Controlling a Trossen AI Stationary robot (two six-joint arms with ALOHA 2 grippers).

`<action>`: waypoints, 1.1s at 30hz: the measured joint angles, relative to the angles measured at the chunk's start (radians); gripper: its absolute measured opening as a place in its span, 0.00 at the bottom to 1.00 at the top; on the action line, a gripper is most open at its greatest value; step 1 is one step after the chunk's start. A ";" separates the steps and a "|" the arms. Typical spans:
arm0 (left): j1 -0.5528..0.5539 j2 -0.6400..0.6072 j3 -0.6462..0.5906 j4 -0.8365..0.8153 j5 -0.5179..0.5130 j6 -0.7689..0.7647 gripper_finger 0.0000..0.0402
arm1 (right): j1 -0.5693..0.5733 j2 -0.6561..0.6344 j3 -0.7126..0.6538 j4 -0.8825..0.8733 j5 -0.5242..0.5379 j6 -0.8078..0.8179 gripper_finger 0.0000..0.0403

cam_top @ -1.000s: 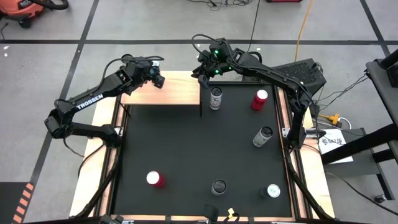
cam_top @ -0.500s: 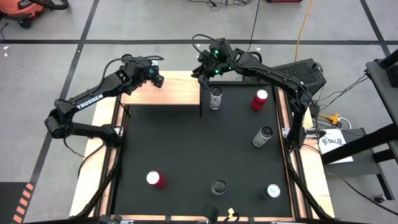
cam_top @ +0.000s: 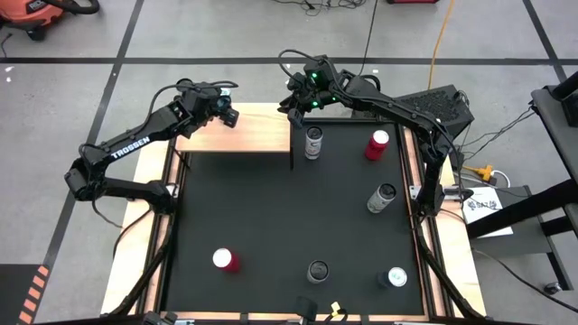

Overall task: Place canned beverage on shelf
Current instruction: Put the top blue soda can on the shelf

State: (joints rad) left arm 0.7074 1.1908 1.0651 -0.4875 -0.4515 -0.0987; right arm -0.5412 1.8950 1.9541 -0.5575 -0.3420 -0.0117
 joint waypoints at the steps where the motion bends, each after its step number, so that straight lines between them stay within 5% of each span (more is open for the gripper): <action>1: 0.000 0.000 0.000 0.000 0.000 0.000 0.62 | 0.000 0.000 0.000 0.000 0.000 0.000 0.23; 33: 0.000 0.000 0.000 -0.005 -0.027 0.000 0.62 | 0.000 0.000 0.000 0.000 0.000 0.000 0.23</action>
State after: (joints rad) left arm 0.7074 1.1908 1.0653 -0.4923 -0.4786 -0.0990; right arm -0.5413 1.8946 1.9541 -0.5573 -0.3424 -0.0118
